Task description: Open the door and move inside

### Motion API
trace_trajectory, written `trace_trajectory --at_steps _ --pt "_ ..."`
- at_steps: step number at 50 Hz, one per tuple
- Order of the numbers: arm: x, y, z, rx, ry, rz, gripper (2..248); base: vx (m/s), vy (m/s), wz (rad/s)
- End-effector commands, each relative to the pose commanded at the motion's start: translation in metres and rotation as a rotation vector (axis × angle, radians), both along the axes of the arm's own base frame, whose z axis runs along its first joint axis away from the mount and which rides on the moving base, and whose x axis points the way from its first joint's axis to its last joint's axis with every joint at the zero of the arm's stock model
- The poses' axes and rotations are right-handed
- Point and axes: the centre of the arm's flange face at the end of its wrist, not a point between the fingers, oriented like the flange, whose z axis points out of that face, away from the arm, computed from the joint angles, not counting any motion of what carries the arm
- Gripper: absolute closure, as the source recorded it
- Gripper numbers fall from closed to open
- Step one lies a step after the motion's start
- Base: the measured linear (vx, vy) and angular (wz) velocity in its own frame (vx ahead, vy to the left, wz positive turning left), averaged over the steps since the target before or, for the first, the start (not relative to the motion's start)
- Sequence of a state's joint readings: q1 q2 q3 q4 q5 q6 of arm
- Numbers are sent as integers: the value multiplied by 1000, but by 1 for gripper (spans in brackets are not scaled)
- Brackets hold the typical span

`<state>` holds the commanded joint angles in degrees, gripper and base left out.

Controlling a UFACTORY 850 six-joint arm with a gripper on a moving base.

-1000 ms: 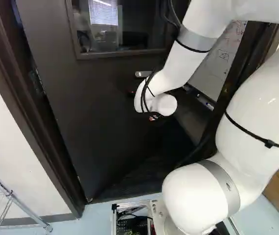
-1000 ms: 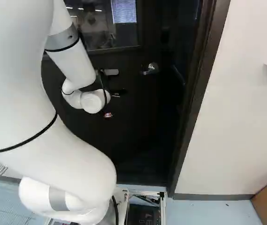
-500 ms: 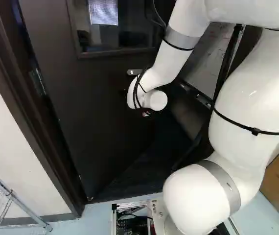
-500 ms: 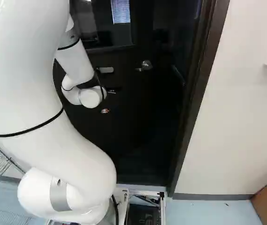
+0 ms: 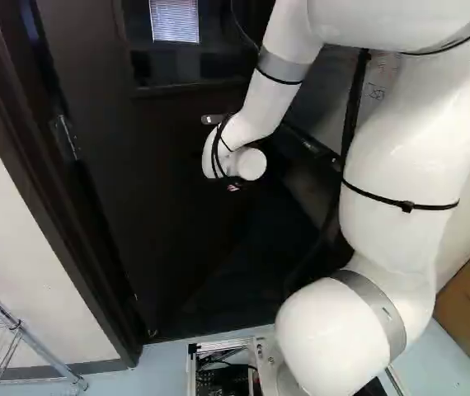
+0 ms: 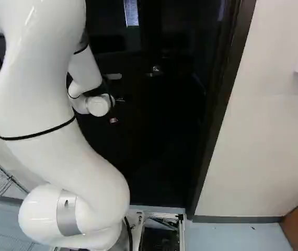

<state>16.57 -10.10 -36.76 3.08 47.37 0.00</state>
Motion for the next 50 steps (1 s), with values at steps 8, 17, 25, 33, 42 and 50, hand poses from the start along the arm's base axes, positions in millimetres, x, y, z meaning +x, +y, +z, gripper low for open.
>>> trace_trajectory --at_steps 8,17,25,33,42,50 --pt "10 13 -1 1 -4 19 3 0 0 0" --pt "21 27 -2 3 -8 39 3 0 0 0" --pt "30 40 -2 4 -13 57 3 0 0 0" --pt "38 53 -3 6 -18 74 3 0 0 0" --pt "46 68 -5 8 -23 95 3 0 0 0" --pt "53 81 -6 10 -28 112 3 0 0 0"
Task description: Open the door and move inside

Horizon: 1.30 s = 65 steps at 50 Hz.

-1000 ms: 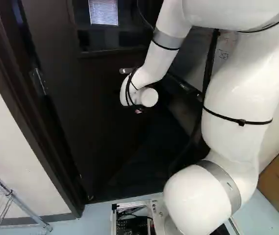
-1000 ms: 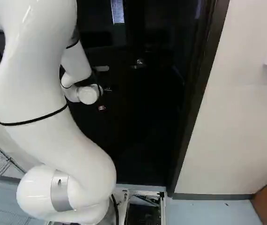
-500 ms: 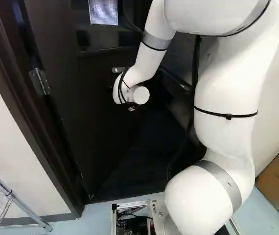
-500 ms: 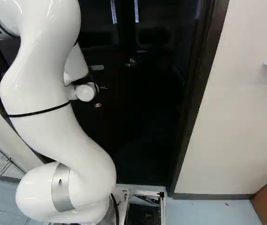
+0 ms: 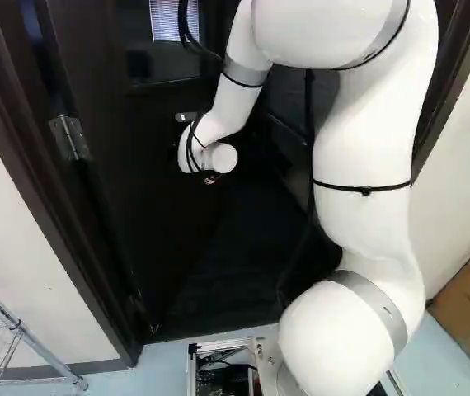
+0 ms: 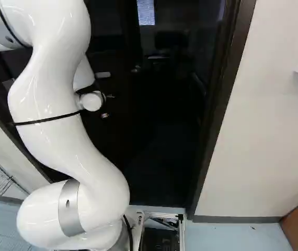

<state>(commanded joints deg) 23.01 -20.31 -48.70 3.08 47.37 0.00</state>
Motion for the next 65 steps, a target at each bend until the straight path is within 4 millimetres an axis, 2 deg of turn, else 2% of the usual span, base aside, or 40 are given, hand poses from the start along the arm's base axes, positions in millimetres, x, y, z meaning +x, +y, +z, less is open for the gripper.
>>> trace_trajectory --at_steps 23,52,65 --pt "14 40 -3 -6 -20 76 3 0 0 0" --pt "17 85 -6 -28 -47 188 3 0 0 0" --pt "18 97 -7 -39 -58 229 3 0 0 0"
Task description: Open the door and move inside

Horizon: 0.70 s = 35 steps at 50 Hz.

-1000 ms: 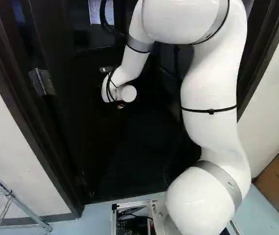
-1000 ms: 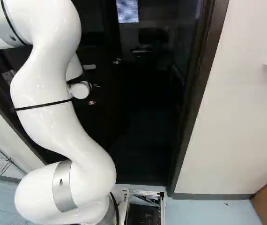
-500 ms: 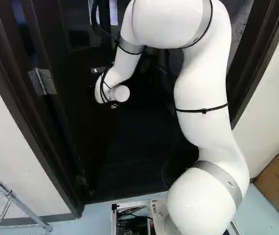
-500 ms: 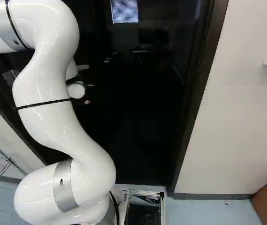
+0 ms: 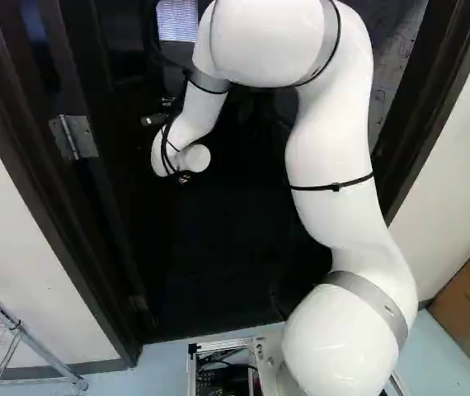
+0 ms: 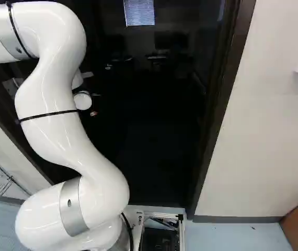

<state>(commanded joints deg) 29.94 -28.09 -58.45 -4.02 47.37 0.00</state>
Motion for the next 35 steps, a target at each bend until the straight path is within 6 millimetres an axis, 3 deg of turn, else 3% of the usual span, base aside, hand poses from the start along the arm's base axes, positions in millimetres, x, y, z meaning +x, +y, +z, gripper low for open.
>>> trace_trajectory --at_steps 35 --pt "-3 11 -1 -36 -24 81 3 0 0 0"
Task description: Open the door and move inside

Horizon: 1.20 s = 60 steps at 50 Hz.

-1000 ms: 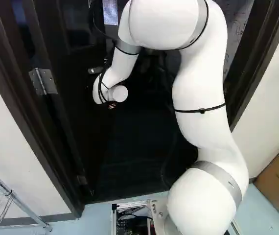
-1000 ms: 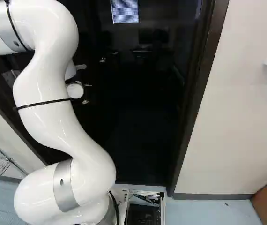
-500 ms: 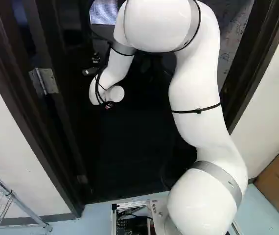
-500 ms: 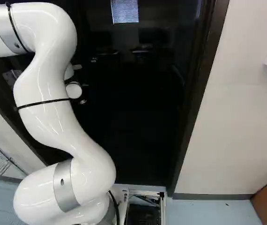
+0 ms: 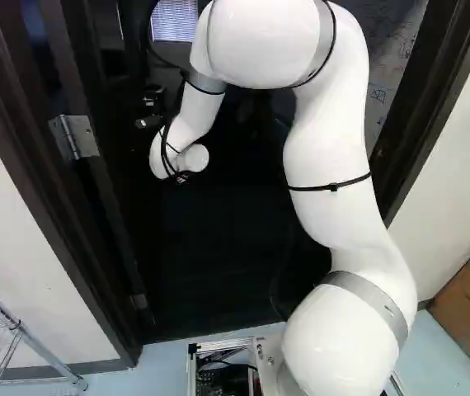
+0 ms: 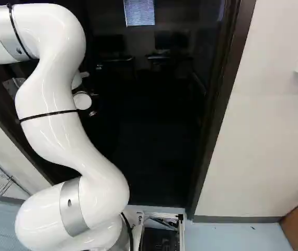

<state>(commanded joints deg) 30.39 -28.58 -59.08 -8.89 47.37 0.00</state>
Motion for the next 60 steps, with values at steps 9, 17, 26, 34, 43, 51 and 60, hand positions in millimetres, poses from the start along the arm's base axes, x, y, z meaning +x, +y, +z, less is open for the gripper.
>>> trace_trajectory --at_steps 9,17,26,34,43,51,60 --pt "0 5 0 -9 -7 24 3 0 0 0" --pt "0 12 -1 -16 -15 50 3 0 0 0" --pt "0 21 -2 -25 -25 80 3 -3 -6 -25" --pt "1 30 -3 -32 -34 106 3 -4 -14 -57" --pt "2 39 -4 -40 -44 136 3 0 -7 -33" --pt "3 47 -5 -47 -54 161 3 0 0 0" --pt "3 50 -6 -49 -57 169 3 0 0 0"
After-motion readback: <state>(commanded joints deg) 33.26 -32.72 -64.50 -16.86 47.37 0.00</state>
